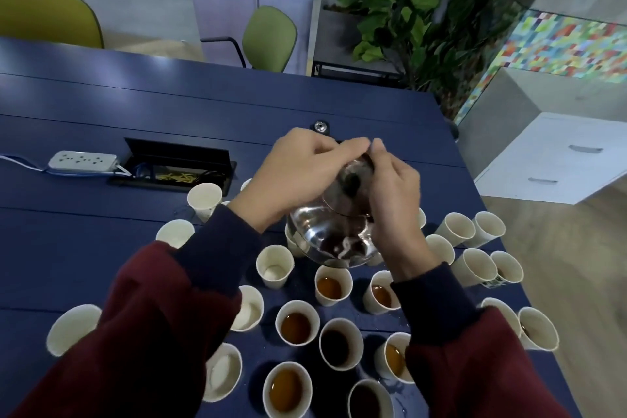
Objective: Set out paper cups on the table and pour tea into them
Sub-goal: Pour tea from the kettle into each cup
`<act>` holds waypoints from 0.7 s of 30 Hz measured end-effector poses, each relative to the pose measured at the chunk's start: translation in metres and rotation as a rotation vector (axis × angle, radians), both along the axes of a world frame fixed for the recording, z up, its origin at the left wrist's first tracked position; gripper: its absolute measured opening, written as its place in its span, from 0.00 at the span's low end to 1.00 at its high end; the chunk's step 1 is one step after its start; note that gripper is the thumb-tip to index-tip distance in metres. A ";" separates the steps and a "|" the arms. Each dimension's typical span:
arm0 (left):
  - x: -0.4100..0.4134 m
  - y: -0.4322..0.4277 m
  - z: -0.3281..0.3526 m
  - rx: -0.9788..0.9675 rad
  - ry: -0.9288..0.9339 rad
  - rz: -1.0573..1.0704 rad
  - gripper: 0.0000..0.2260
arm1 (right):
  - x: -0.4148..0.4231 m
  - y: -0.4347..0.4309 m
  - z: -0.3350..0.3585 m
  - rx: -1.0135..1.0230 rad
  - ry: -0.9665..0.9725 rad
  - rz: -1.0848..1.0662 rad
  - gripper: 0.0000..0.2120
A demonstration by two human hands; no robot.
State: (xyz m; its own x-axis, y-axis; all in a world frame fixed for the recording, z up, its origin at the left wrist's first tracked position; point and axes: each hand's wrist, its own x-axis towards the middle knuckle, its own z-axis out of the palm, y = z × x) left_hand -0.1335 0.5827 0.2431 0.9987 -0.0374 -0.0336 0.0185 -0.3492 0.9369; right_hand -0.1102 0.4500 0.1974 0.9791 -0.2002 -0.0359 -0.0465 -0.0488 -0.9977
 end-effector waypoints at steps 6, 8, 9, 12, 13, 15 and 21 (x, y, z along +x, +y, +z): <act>0.002 0.054 -0.078 0.159 0.004 0.310 0.10 | 0.004 -0.013 -0.007 -0.147 -0.084 -0.078 0.23; 0.002 0.065 -0.117 0.244 0.116 0.299 0.07 | 0.008 -0.015 -0.008 -0.198 -0.113 -0.073 0.22; 0.001 0.070 -0.135 0.282 0.151 0.270 0.06 | 0.010 -0.015 -0.009 -0.228 -0.126 -0.063 0.22; 0.003 0.076 -0.173 0.361 0.176 0.150 0.10 | 0.013 -0.016 -0.015 -0.347 -0.172 -0.038 0.22; 0.005 0.075 -0.180 0.392 0.165 0.115 0.12 | 0.013 -0.016 -0.018 -0.378 -0.184 -0.032 0.22; 0.013 0.071 -0.192 0.462 0.122 0.051 0.17 | 0.013 -0.016 -0.024 -0.411 -0.192 -0.013 0.22; 0.043 0.051 -0.221 0.710 0.064 -0.156 0.30 | 0.014 -0.016 -0.031 -0.457 -0.164 -0.017 0.22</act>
